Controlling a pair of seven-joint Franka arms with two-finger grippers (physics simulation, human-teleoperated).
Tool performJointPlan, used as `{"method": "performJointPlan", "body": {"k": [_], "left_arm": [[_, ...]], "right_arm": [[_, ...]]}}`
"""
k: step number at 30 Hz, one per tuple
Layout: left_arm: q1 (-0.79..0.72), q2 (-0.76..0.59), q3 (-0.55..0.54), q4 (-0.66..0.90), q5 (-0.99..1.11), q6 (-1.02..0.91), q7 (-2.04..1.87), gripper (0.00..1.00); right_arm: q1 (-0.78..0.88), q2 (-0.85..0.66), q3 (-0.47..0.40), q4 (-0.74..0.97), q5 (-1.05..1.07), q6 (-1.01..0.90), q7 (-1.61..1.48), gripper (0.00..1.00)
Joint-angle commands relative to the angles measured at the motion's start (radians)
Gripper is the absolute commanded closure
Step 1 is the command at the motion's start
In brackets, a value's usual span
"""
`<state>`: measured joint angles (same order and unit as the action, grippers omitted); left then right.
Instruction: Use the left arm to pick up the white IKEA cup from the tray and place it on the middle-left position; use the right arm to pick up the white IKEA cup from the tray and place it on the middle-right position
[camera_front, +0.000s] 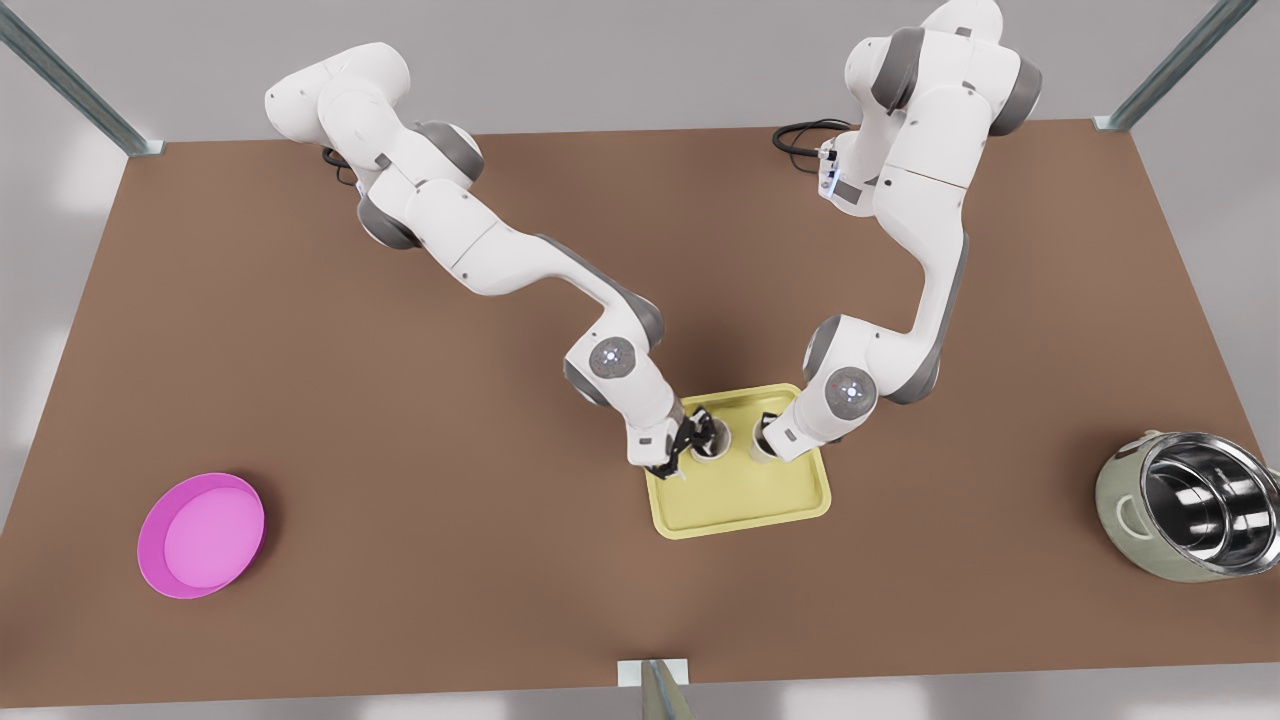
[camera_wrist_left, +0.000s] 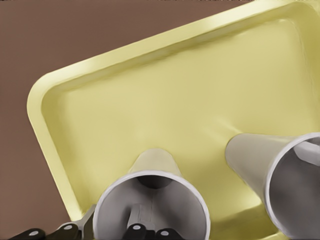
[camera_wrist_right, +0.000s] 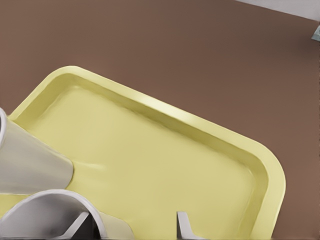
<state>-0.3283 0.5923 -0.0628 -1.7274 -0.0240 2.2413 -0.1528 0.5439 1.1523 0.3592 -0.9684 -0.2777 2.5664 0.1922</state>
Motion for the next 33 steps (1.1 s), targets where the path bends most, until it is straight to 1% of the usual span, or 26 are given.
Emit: {"method": "performJointPlan", "body": {"k": [1, 2, 3, 4, 5, 7, 8, 10, 11, 13, 15, 16, 17, 18, 22, 24, 25, 27, 28, 29, 30, 31, 33], "left_arm": [[0.0, -0.002, 0.0, 0.003, -0.008, 0.012, -0.008, 0.69], [0.0, -0.002, 0.0, 0.005, -0.008, 0.011, -0.016, 0.75], [0.0, -0.002, 0.0, 0.006, -0.008, 0.011, -0.022, 0.8], [0.0, -0.002, 0.0, 0.006, -0.008, 0.011, -0.022, 0.84], [0.002, -0.008, 0.0, 0.006, -0.008, 0.004, -0.022, 0.85], [0.003, -0.052, 0.001, 0.003, -0.008, -0.044, -0.024, 0.85], [0.009, -0.092, 0.005, -0.003, -0.005, -0.086, -0.019, 0.85], [0.057, -0.155, 0.011, -0.064, 0.013, -0.072, 0.038, 0.85], [0.107, -0.19, 0.018, -0.116, 0.03, -0.037, 0.114, 0.85], [0.239, -0.207, 0.029, -0.146, 0.03, -0.005, 0.343, 0.85], [0.322, -0.197, 0.029, -0.156, 0.027, 0.058, 0.463, 0.85], [0.341, -0.189, 0.029, -0.181, 0.026, 0.124, 0.483, 0.85], [0.348, -0.18, 0.029, -0.184, 0.024, 0.147, 0.484, 0.85], [0.356, -0.164, 0.029, -0.184, 0.024, 0.165, 0.484, 0.85], [0.413, -0.123, 0.029, -0.193, 0.019, 0.244, 0.55, 0.85], [0.414, -0.114, 0.029, -0.196, 0.019, 0.265, 0.552, 0.85], [0.414, -0.114, 0.028, -0.196, 0.019, 0.273, 0.552, 0.85], [0.414, -0.115, 0.028, -0.196, 0.019, 0.276, 0.552, 0.85], [0.414, -0.115, 0.028, -0.196, 0.019, 0.276, 0.552, 0.85], [0.414, -0.115, 0.028, -0.196, 0.019, 0.277, 0.552, 0.8], [0.414, -0.114, 0.028, -0.196, 0.019, 0.277, 0.552, 0.07], [0.414, -0.114, 0.029, -0.196, 0.019, 0.284, 0.552, 0.0], [0.414, -0.114, 0.029, -0.196, 0.021, 0.284, 0.553, 0.0]], "right_arm": [[0.001, -0.002, -0.002, 0.0, 0.005, -0.002, 0.046, 0.36], [0.001, -0.003, -0.002, 0.002, 0.008, -0.003, 0.053, 0.45], [0.001, -0.005, -0.002, 0.0, 0.006, -0.005, 0.064, 0.51], [0.001, -0.005, -0.002, 0.0, 0.006, -0.005, 0.064, 0.55], [0.001, -0.005, -0.002, 0.002, 0.006, -0.005, 0.064, 0.56], [0.001, -0.005, -0.002, 0.002, 0.005, -0.006, 0.064, 0.63], [0.001, -0.005, -0.002, 0.0, 0.005, -0.006, 0.064, 0.64], [0.007, -0.003, 0.0, 0.0, 0.006, -0.005, 0.066, 0.64], [0.016, -0.003, 0.0, 0.0, 0.008, -0.005, 0.069, 0.64], [0.024, -0.002, 0.0, 0.0, 0.006, -0.005, 0.085, 0.64], [0.034, -0.002, 0.0, -0.006, 0.008, -0.005, 0.087, 0.72], [0.036, -0.003, 0.001, -0.006, 0.006, -0.006, 0.099, 0.78], [0.036, -0.005, 0.001, -0.006, 0.006, -0.006, 0.102, 0.81], [0.034, -0.005, 0.0, -0.006, 0.006, -0.006, 0.104, 0.82], [0.028, -0.032, 0.001, -0.004, 0.002, -0.1, 0.102, 0.87], [0.01, -0.074, 0.001, -0.004, 0.003, -0.182, 0.102, 0.89], [-0.032, -0.095, 0.032, -0.004, -0.001, -0.241, 0.096, 0.89], [-0.056, -0.14, 0.044, -0.004, 0.0, -0.348, 0.095, 0.89], [-0.093, -0.161, 0.066, -0.004, 0.0, -0.42, 0.064, 0.89], [-0.143, -0.187, 0.092, -0.004, 0.0, -0.495, 0.001, 0.89], [-0.205, -0.21, 0.132, -0.004, 0.0, -0.571, -0.069, 0.89], [-0.234, -0.224, 0.149, -0.004, 0.0, -0.615, -0.099, 0.88], [-0.303, -0.241, 0.187, -0.003, -0.001, -0.695, -0.187, 0.88]]}}
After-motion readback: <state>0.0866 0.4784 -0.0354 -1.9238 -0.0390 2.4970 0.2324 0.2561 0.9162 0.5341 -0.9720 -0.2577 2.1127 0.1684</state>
